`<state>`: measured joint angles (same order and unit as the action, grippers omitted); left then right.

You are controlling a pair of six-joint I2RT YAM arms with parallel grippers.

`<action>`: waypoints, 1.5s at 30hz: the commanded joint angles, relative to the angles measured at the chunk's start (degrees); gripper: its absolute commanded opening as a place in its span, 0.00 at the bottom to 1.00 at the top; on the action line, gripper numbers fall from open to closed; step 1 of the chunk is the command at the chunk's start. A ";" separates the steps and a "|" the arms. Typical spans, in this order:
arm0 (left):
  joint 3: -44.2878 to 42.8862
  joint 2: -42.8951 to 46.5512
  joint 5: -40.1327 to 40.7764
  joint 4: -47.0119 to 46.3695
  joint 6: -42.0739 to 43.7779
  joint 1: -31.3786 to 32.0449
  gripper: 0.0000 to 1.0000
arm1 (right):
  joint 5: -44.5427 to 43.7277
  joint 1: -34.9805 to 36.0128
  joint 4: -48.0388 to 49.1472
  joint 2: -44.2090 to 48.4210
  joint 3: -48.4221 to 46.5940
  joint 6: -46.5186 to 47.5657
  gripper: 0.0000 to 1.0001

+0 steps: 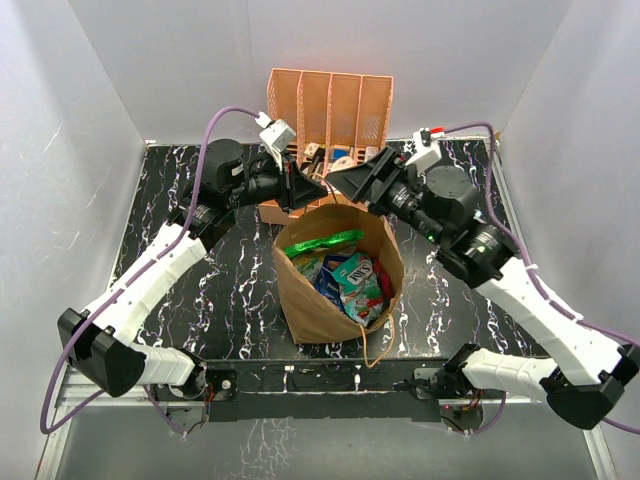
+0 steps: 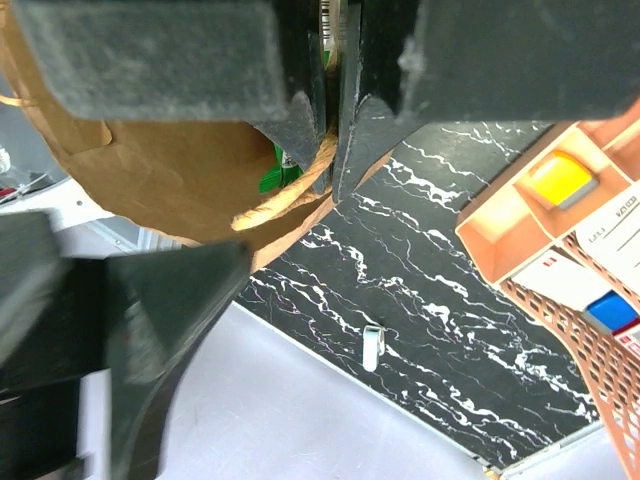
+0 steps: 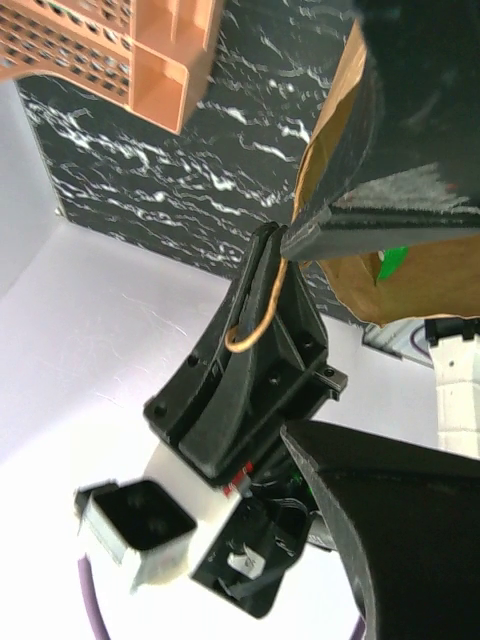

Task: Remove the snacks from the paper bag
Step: Adjust the paper bag at the center of the board.

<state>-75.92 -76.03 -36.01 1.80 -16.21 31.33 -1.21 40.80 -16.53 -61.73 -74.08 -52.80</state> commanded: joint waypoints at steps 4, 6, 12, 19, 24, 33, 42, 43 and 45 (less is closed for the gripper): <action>-7.42 5.90 15.83 7.92 -7.85 -0.08 0.00 | -9.42 -0.27 -27.05 6.00 -10.81 14.10 0.93; -8.56 6.76 18.47 10.07 -8.23 -0.17 0.00 | -9.00 -0.19 -32.57 7.31 -10.86 16.05 0.98; -12.20 8.11 26.24 20.76 -6.13 -0.20 0.00 | -7.79 -0.19 -44.80 10.19 -7.88 17.02 0.98; -11.85 11.65 39.72 29.55 -4.62 -0.25 0.00 | -0.98 -0.23 -41.63 13.25 -1.84 13.29 0.98; -10.80 14.98 46.88 33.89 -5.15 -0.22 0.00 | 11.00 -0.21 -33.30 10.62 2.87 10.20 0.98; -3.30 25.57 54.88 35.16 -10.35 -0.23 0.00 | 17.73 -0.11 -23.02 8.08 4.05 8.08 0.98; 3.39 31.84 50.52 31.61 -13.67 -0.22 0.00 | 24.12 -0.11 -6.88 19.10 19.82 -7.42 0.98; 3.33 31.90 50.20 31.71 -13.80 -0.22 0.00 | 25.14 -0.13 -5.30 20.17 21.59 -8.58 0.98; 3.04 31.83 49.34 31.85 -13.99 -0.22 0.00 | 25.52 -0.15 -6.04 21.45 23.85 -8.14 0.98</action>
<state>-72.34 -44.84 14.96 37.23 -28.82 31.29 20.86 40.75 -31.29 -43.13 -53.30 -55.72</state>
